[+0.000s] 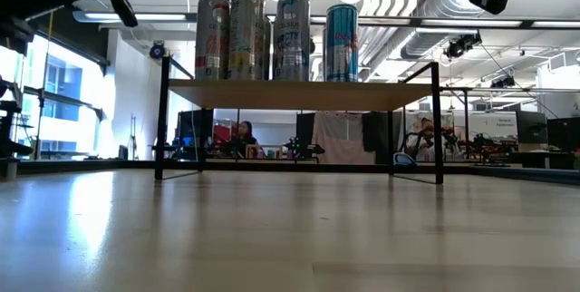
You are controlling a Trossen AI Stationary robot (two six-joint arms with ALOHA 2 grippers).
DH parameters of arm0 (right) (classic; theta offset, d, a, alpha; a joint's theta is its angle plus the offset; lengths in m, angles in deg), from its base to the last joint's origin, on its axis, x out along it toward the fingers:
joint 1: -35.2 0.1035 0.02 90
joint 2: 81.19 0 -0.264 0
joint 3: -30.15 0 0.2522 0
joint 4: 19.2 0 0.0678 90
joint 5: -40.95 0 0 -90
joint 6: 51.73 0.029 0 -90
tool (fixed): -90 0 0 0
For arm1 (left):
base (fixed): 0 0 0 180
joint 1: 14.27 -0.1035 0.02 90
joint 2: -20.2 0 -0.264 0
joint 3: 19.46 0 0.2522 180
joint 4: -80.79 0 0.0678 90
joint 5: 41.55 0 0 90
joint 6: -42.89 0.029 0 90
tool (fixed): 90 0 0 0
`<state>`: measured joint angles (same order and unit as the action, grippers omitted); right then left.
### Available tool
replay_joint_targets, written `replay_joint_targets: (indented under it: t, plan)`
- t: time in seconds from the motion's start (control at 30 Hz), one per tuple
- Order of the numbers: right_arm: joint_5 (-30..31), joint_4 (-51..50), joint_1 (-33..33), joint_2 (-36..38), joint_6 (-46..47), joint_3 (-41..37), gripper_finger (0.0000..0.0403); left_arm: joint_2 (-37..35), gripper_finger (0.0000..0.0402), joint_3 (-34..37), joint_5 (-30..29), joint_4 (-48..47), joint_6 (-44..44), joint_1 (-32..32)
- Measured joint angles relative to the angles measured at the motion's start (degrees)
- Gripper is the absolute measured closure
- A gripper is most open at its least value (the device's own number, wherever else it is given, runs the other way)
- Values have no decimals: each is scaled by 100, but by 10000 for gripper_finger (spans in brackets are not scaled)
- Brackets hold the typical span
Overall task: Place canned beverage on shelf
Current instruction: Return to Home Position
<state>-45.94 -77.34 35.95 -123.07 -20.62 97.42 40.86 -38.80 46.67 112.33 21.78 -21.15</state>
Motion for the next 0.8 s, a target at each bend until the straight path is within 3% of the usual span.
replay_joint_targets:
  t: [0.17, 0.3, 0.5, 0.8]
  plan:
    - [2, -2, 0, 38, 0, 0, 403, -3, 401, 417, -193, 742, -554, -16]
    - [0, -2, 0, 43, -2, 0, 403, 6, 401, 493, -327, 509, -657, 61]
    - [-7, -109, 0, 159, -1, -1, 403, -33, 401, 491, -173, 519, -89, 231]
    - [-20, -796, 4, 901, 136, 0, 403, -32, 401, 491, -199, 390, -433, 231]
